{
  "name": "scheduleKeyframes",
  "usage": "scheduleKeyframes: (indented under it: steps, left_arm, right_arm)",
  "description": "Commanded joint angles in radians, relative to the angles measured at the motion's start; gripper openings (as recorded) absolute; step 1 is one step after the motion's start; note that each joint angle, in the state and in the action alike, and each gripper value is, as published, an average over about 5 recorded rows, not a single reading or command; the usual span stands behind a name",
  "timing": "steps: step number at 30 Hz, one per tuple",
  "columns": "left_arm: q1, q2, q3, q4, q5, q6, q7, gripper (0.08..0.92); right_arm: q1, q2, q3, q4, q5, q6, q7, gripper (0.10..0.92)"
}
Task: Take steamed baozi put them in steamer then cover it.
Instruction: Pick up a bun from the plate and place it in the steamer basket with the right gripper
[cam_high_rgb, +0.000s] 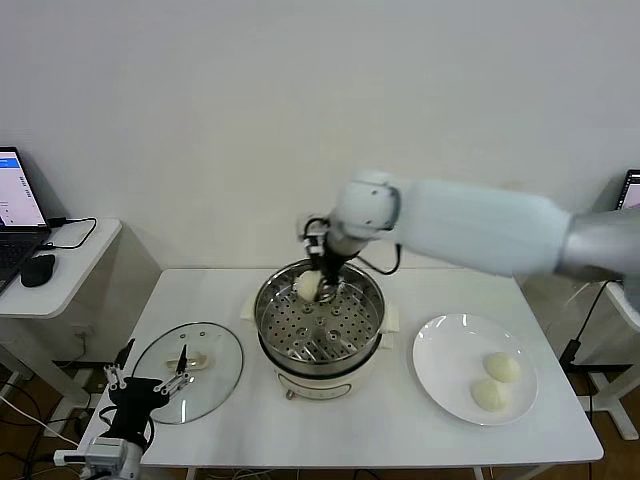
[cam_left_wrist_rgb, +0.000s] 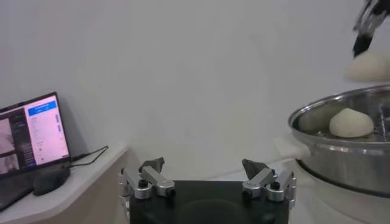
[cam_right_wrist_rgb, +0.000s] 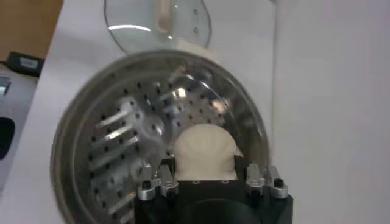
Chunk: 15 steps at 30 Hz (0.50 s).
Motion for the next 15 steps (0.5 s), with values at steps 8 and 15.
scheduleKeyframes:
  steps: [8, 15]
  left_arm:
    - [0.009, -0.007, -0.008, -0.002, 0.000, -0.003, -0.001, 0.823]
    - [0.006, -0.007, -0.003, -0.003, 0.000, -0.003, 0.000, 0.823]
  right_arm:
    - [-0.138, 0.154, -0.007, -0.126, -0.037, -0.040, 0.039, 0.595]
    - [-0.158, 0.186, 0.017, -0.190, -0.056, -0.040, 0.047, 0.594]
